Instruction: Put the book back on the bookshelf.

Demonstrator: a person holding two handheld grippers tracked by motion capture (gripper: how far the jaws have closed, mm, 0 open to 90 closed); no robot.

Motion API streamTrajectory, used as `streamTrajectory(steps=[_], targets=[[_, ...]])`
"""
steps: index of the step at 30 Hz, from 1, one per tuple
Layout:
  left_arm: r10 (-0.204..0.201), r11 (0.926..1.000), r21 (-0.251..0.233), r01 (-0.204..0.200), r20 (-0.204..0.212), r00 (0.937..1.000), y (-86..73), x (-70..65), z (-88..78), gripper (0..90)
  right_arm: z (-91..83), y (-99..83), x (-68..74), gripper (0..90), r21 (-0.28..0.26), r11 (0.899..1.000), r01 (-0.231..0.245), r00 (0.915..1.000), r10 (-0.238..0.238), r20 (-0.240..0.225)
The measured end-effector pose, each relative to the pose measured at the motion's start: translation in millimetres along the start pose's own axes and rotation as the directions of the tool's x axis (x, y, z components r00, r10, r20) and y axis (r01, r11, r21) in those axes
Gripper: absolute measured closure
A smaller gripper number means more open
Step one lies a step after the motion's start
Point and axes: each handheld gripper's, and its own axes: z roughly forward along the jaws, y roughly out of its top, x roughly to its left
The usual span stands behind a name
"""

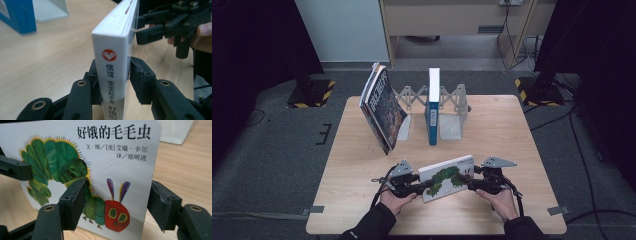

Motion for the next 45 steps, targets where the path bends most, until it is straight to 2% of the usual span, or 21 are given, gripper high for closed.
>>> streamTrajectory(steps=[2,7,11,13,16,18,25,30,36,45], targets=[[-0.007,0.9999,-0.013,0.007,0.011,0.9999,0.7,0.8,-1.6,64.3,-0.3,0.6,0.2,33.4,-0.022,1.000,0.003,1.0000,-0.003,-0.005],[-0.002,0.9996,0.027,0.001,0.019,0.9998,-7.5,0.3,1.4,64.5,0.5,-1.9,0.9,32.3,-0.004,1.000,0.023,0.9997,-0.023,0.003],[0.006,0.9998,0.021,-0.007,0.025,0.9997,-10.3,0.1,2.8,63.8,-1.5,-2.9,-0.8,32.1,-0.001,1.000,0.003,0.9999,-0.003,-0.011],[0.002,0.9995,0.032,-0.003,0.034,0.9994,-12.1,-0.2,5.8,61.4,-1.6,-3.4,-0.3,31.6,0.002,1.000,0.000,0.9999,0.000,-0.013],[0.016,0.9977,0.065,-0.019,0.038,0.9991,-15.1,-1.6,11.8,58.9,-1.0,-3.6,0.5,31.1,0.002,1.000,0.006,0.9999,-0.006,-0.010],[0.017,0.9974,0.069,-0.020,0.041,0.9990,-15.4,-1.6,14.0,60.3,-1.3,-3.5,0.1,31.2,0.004,1.000,0.008,0.9999,-0.008,-0.014],[-0.021,0.9980,0.060,0.018,0.059,0.9980,-13.9,0.3,21.2,64.1,-0.5,-3.3,0.1,30.6,0.004,1.000,0.010,0.9999,-0.010,-0.012],[-0.011,0.9972,0.074,0.006,0.075,0.9971,-13.6,-3.3,21.1,68.4,-1.4,-2.7,-0.9,30.3,0.004,1.000,0.006,0.9998,-0.005,-0.019],[-0.029,0.9959,0.089,0.019,0.121,0.9922,-11.9,-7.9,20.8,73.5,-3.9,-1.5,-2.5,28.0,0.007,1.000,-0.006,0.9997,0.006,-0.023],[-0.024,0.9958,0.090,0.014,0.105,0.9941,-3.1,-16.9,16.4,74.2,-15.7,1.0,-13.9,25.2,-0.019,0.999,-0.025,0.9997,0.025,0.008]])
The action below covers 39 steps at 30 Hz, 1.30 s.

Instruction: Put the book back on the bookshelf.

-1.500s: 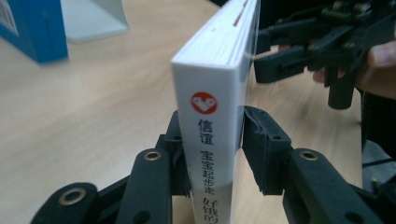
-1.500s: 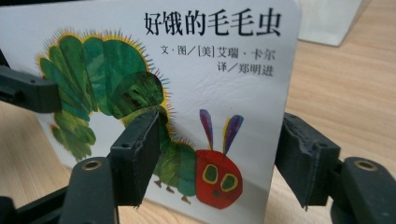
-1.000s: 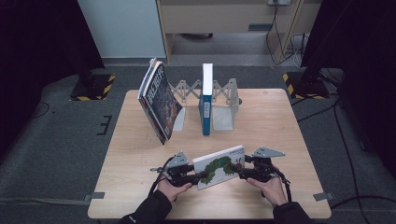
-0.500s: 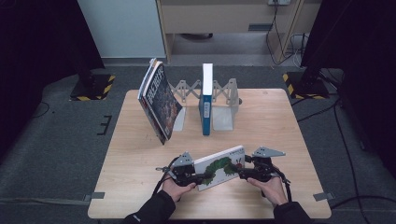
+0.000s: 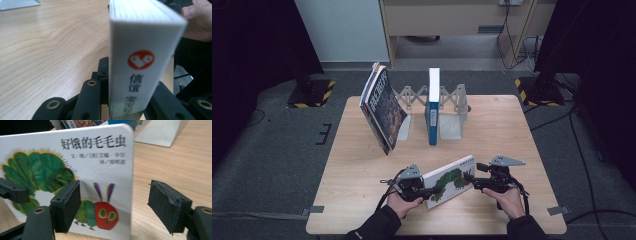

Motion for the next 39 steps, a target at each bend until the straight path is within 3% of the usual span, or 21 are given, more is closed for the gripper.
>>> streamTrajectory(steps=[11,18,21,27,32,35,39], targets=[[-0.057,0.9983,-0.015,0.057,-0.019,0.9982,9.6,-2.0,-11.2,74.4,-11.3,1.0,-13.6,24.5,-0.003,1.000,-0.011,0.9982,0.012,0.059],[-0.078,0.9953,-0.058,0.077,-0.027,0.9966,16.3,-2.8,-19.6,74.5,-18.8,0.0,-24.6,24.4,0.007,1.000,-0.014,0.9934,0.013,0.114],[-0.087,0.9936,-0.075,0.085,-0.029,0.9958,19.4,-2.9,-22.4,74.5,-21.1,-1.5,-29.9,24.2,0.028,1.000,-0.009,0.9882,0.005,0.153],[-0.092,0.9909,-0.103,0.087,-0.046,0.9947,27.1,-2.5,-26.4,74.4,-23.1,-5.5,-39.8,22.1,0.095,0.995,0.009,0.9695,-0.032,0.243],[-0.097,0.9872,-0.134,0.087,-0.066,0.9931,34.9,-0.2,-31.2,74.5,-22.3,-8.7,-45.7,18.7,0.141,0.990,0.004,0.9603,-0.043,0.276],[-0.100,0.9842,-0.154,0.087,-0.083,0.9915,39.9,1.9,-35.2,74.5,-20.0,-12.0,-49.6,15.7,0.196,0.981,0.000,0.9487,-0.062,0.310],[-0.104,0.9812,-0.174,0.084,-0.111,0.9883,46.9,5.4,-39.5,74.5,-18.3,-15.7,-55.2,13.0,0.231,0.973,-0.010,0.9455,-0.066,0.319]])
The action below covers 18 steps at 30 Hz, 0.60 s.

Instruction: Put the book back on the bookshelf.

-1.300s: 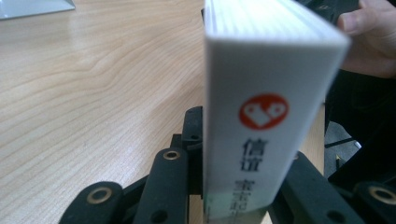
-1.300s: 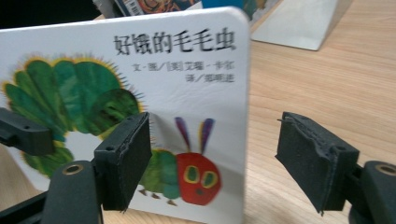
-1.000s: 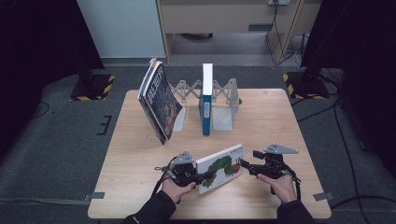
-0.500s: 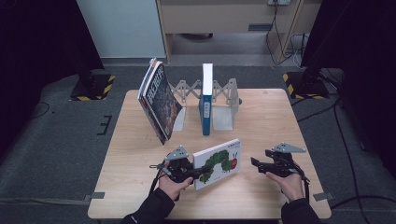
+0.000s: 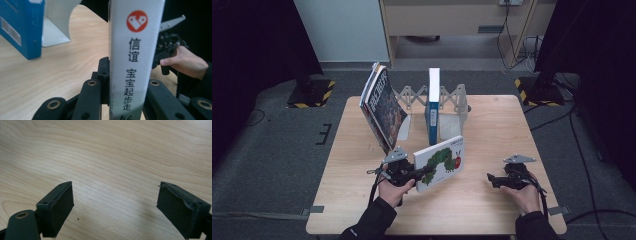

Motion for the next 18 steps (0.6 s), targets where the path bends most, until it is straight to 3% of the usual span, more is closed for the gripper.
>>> streamTrajectory(steps=[14,18], targets=[[-0.003,0.9986,-0.052,-0.001,-0.092,0.9957,24.0,8.9,9.8,74.4,9.0,-7.4,-4.2,9.1,0.075,0.997,0.027,0.9988,-0.030,0.038],[0.006,0.9980,-0.062,-0.014,-0.123,0.9924,29.7,7.8,15.1,74.5,10.1,-8.0,-4.4,7.9,0.069,0.997,0.020,0.9992,-0.022,0.034]])
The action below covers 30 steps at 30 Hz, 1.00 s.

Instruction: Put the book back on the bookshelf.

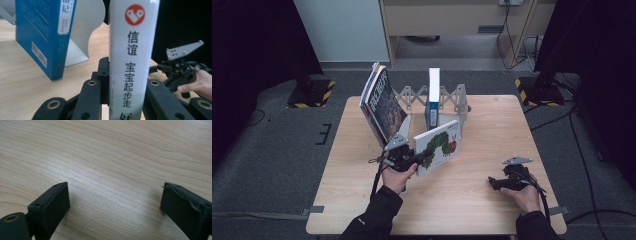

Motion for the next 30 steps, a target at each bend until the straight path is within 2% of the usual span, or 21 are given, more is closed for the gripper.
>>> streamTrajectory(steps=[5,9,19,26,28,30], targets=[[0.010,0.9997,-0.021,-0.011,-0.019,0.9998,7.8,-3.6,6.4,74.4,0.9,-1.9,0.1,6.7,-0.019,1.000,-0.006,1.0000,0.006,-0.001],[0.037,0.9987,-0.033,-0.038,-0.046,0.9983,15.0,-7.5,12.2,74.4,1.3,-3.4,0.5,6.1,-0.034,0.999,-0.010,0.9999,0.010,-0.001],[0.032,0.9972,-0.065,-0.037,-0.078,0.9964,23.5,-7.3,28.8,74.5,4.5,-10.0,1.3,3.1,-0.105,0.994,-0.008,1.0000,0.008,0.004],[0.046,0.9956,-0.075,-0.056,-0.123,0.9913,27.4,-6.7,37.3,74.4,4.6,-10.3,1.3,3.0,-0.107,0.994,-0.008,1.0000,0.008,0.002],[0.040,0.9956,-0.080,-0.050,-0.121,0.9919,28.2,-7.4,40.6,74.4,4.6,-10.3,1.4,3.0,-0.106,0.994,-0.009,1.0000,0.009,0.002],[0.048,0.9948,-0.082,-0.059,-0.134,0.9899,28.9,-7.6,42.8,74.5,4.6,-10.3,1.4,3.0,-0.106,0.994,-0.009,0.9999,0.010,0.002]])
